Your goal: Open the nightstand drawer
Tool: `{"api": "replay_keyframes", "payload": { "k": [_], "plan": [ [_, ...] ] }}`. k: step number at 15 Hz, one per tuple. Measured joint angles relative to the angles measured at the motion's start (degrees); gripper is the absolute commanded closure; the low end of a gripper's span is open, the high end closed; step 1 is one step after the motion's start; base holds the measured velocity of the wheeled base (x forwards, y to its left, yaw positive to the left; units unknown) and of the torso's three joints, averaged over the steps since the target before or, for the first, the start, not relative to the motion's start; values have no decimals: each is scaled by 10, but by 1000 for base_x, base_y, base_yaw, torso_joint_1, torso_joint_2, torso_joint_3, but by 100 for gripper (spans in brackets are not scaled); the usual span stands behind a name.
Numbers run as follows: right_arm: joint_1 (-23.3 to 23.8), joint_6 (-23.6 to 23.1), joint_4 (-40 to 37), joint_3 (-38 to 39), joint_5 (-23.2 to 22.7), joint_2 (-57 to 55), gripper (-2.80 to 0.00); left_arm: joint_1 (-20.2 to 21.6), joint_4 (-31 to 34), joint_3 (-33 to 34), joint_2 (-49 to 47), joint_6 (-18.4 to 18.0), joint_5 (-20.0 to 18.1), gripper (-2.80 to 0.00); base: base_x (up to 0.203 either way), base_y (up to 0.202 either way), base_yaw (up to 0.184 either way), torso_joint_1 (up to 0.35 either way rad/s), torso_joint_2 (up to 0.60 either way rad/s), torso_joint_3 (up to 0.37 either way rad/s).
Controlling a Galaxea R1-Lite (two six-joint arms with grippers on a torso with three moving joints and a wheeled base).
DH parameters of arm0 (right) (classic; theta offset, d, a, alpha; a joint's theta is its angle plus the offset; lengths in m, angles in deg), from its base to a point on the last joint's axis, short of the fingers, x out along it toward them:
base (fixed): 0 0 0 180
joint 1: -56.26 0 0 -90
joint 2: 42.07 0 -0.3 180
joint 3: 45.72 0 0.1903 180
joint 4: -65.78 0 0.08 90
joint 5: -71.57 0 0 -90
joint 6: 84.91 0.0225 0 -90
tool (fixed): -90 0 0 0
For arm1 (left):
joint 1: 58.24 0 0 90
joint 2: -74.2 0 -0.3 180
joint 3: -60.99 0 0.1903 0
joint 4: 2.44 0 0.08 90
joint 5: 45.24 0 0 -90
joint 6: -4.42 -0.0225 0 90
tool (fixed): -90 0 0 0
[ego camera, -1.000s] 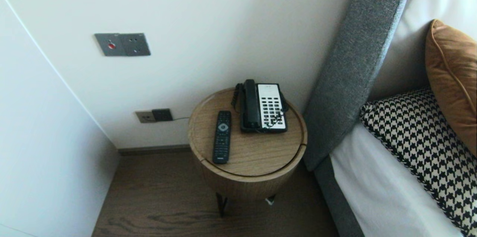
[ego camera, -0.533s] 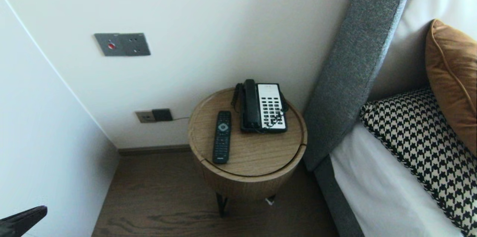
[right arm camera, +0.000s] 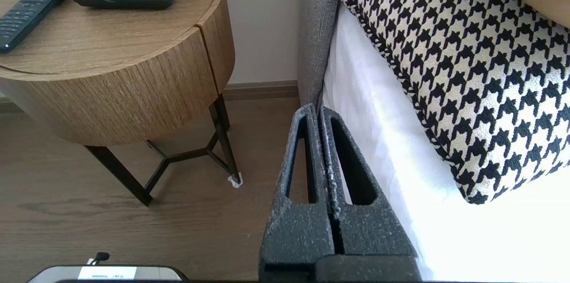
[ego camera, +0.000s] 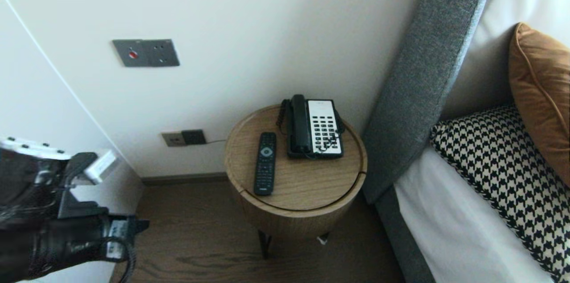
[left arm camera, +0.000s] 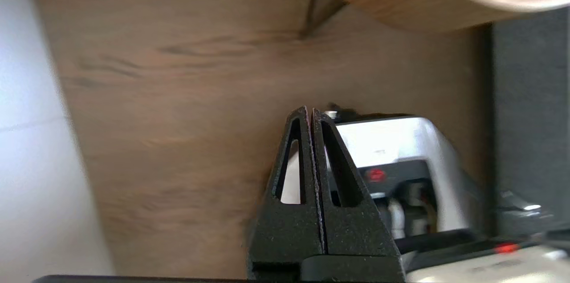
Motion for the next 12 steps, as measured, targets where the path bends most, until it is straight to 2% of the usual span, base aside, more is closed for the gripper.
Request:
{"api": "replay_keyframes", "payload": {
  "k": [6, 9, 12],
  "plan": [
    [0, 0, 0, 0, 0, 0, 0, -99, -5, -169, -182, 104, 9, 0, 0, 0, 0, 0, 0, 0],
    [0, 0, 0, 0, 0, 0, 0, -152, -6, -232, -264, 137, 10, 0, 0, 0, 0, 0, 0, 0],
    [0, 0, 0, 0, 0, 0, 0, -184, -6, -275, -325, 154, 10, 0, 0, 0, 0, 0, 0, 0]
  ]
}}
